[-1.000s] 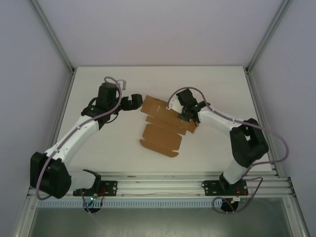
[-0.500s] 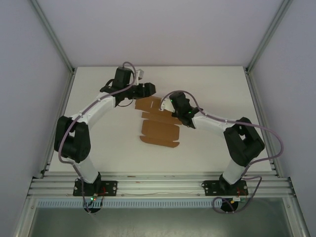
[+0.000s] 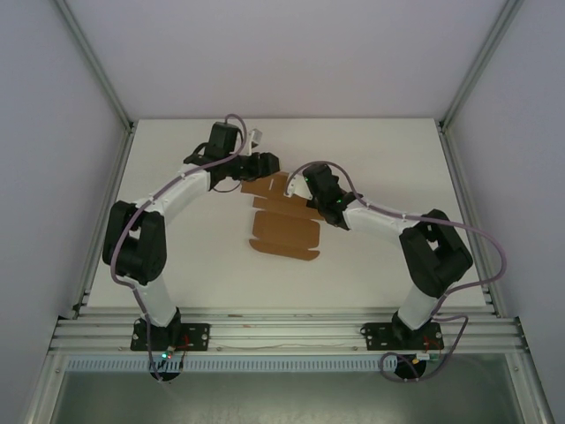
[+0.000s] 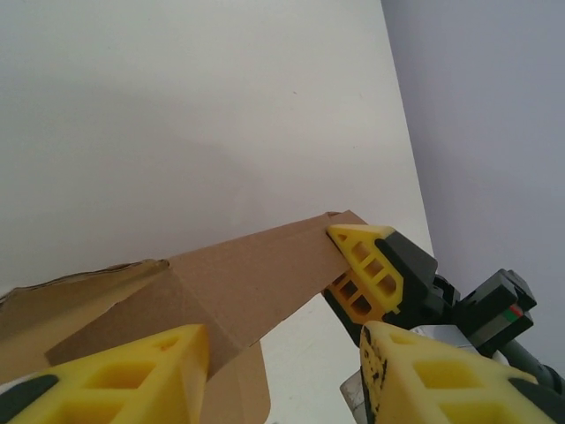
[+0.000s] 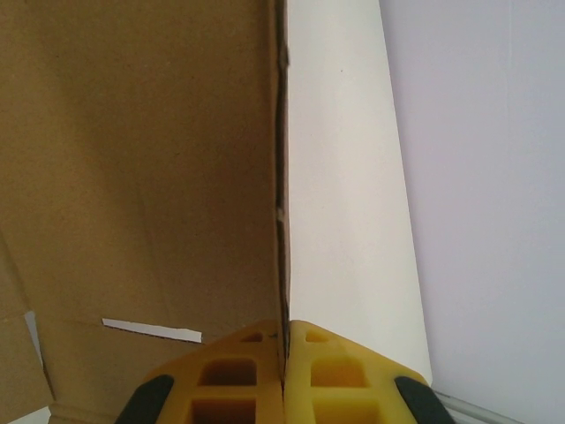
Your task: Assemble paper box
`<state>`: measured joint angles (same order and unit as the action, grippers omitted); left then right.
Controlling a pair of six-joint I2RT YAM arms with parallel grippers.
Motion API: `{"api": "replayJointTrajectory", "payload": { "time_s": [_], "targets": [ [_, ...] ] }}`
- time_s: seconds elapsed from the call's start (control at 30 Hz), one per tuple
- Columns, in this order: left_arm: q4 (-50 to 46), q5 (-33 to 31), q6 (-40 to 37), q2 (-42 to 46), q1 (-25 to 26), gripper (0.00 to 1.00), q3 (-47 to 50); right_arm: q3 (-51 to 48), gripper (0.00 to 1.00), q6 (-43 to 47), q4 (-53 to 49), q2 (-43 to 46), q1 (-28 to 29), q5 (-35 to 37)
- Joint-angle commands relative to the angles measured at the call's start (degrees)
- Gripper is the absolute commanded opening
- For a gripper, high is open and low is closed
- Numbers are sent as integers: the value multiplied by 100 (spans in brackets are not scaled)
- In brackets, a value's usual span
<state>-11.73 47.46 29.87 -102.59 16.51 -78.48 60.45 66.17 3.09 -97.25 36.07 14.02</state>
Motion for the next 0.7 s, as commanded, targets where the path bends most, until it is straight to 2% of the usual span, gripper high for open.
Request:
{"api": "replayJointTrajectory", "payload": {
  "time_s": [0.0, 0.17, 0.3, 0.43, 0.57, 0.67],
  "targets": [
    [472, 308, 218, -151, 27, 48, 137, 52, 0, -107, 217, -22, 33, 125],
    [616, 225, 428, -287, 83, 49, 106, -13, 0, -156, 359, 21, 79, -5],
    [1164, 407, 820, -432, 88, 48, 216, -90, 0, -200, 441, 57, 121, -158],
    [1907, 288, 1366, -449, 124, 43, 465, -155, 0, -366, 631, 101, 154, -174],
    [2913, 381, 1988, -451, 140, 35, 813, -310, 0, -649, 787, 222, 183, -499],
    [3150, 446, 2148, -482, 155, 24, 883, -384, 0, -670, 889, 251, 188, -548]
  ]
}}
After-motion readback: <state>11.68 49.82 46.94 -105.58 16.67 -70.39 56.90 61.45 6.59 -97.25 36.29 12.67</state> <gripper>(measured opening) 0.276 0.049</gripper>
